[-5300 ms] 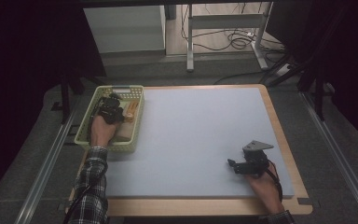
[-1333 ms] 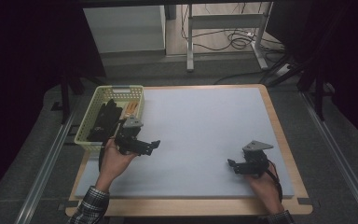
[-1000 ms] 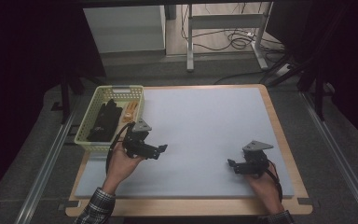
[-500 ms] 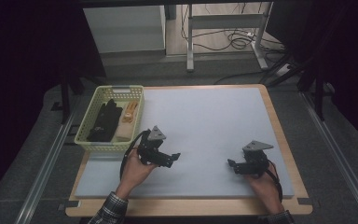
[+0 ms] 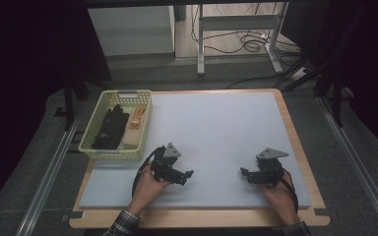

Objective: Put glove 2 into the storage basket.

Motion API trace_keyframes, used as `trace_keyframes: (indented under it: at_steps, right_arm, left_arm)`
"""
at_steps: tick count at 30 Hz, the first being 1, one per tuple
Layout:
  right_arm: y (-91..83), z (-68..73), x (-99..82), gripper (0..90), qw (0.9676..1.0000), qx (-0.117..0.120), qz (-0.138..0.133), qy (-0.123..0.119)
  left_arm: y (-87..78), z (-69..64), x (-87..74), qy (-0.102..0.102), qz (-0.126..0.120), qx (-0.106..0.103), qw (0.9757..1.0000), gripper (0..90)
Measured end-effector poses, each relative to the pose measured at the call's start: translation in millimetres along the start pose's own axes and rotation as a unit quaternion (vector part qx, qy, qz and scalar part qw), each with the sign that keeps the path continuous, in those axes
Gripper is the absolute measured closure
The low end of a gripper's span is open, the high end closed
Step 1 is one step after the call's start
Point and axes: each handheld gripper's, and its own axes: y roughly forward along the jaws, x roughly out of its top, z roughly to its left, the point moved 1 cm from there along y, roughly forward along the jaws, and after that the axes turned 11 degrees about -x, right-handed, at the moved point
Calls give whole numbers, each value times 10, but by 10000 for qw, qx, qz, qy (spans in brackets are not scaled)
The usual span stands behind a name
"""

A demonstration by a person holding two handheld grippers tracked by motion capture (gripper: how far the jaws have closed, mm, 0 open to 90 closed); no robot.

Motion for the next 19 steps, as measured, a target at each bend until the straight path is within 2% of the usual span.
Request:
trace_keyframes:
  at_steps: [8, 11, 19]
  right_arm:
    - [0, 1, 0, 183, 10000, 0, 0, -1]
    - [0, 1, 0, 183, 10000, -3, 0, -5]
    - [0, 1, -2, 183, 10000, -1, 0, -4]
  left_arm:
    - [127, 16, -118, -29, 143, 44, 9999, 7]
    - [188, 18, -155, 6, 295, 58, 9995, 0]
    - [193, 17, -155, 9, 314, 63, 9995, 0]
